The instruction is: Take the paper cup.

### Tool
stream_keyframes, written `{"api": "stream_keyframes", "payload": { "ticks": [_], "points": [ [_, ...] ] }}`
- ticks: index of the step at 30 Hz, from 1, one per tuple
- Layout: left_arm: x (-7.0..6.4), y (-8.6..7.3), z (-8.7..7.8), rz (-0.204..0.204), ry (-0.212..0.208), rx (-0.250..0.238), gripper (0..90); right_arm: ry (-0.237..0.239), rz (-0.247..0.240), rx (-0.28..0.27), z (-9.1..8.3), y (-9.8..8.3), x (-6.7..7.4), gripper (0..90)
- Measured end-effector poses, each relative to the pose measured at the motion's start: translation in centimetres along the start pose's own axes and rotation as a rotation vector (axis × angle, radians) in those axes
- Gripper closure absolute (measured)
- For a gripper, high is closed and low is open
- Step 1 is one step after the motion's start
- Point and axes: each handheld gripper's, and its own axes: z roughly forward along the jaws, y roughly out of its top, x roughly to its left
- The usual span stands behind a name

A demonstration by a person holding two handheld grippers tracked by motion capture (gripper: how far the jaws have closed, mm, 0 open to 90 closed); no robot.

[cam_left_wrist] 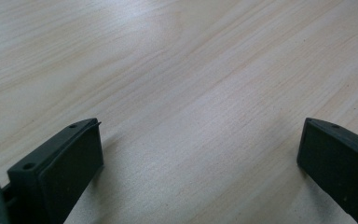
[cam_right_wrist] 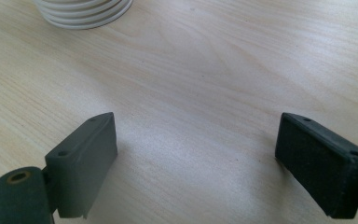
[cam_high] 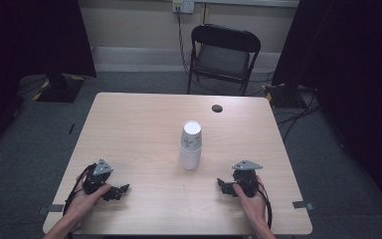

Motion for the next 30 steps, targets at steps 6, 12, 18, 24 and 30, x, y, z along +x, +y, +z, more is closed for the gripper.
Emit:
{"api": "stream_keyframes", "payload": {
  "ticks": [6,12,18,24,30],
  "points": [
    [0.0,0.0,0.0,0.001,0.0,0.0,0.0,0.024,-0.008,-0.021,-0.3,0.3,0.1,15.6],
    [0.0,0.0,0.0,0.003,0.001,0.002,0.0,0.086,-0.006,-0.097,-1.5,0.8,0.7,16.2],
    [0.0,0.0,0.0,0.003,0.001,0.002,0.0,0.194,-0.018,-0.153,-2.9,2.7,1.1,20.1],
    [0.0,0.0,0.0,0.004,0.001,0.002,0.0,0.21,-0.071,-0.212,-3.6,5.4,2.1,19.8],
    [0.0,0.0,0.0,0.005,0.001,0.002,0.0,0.253,-0.068,-0.254,-3.5,7.4,2.6,19.7]
  ]
}}
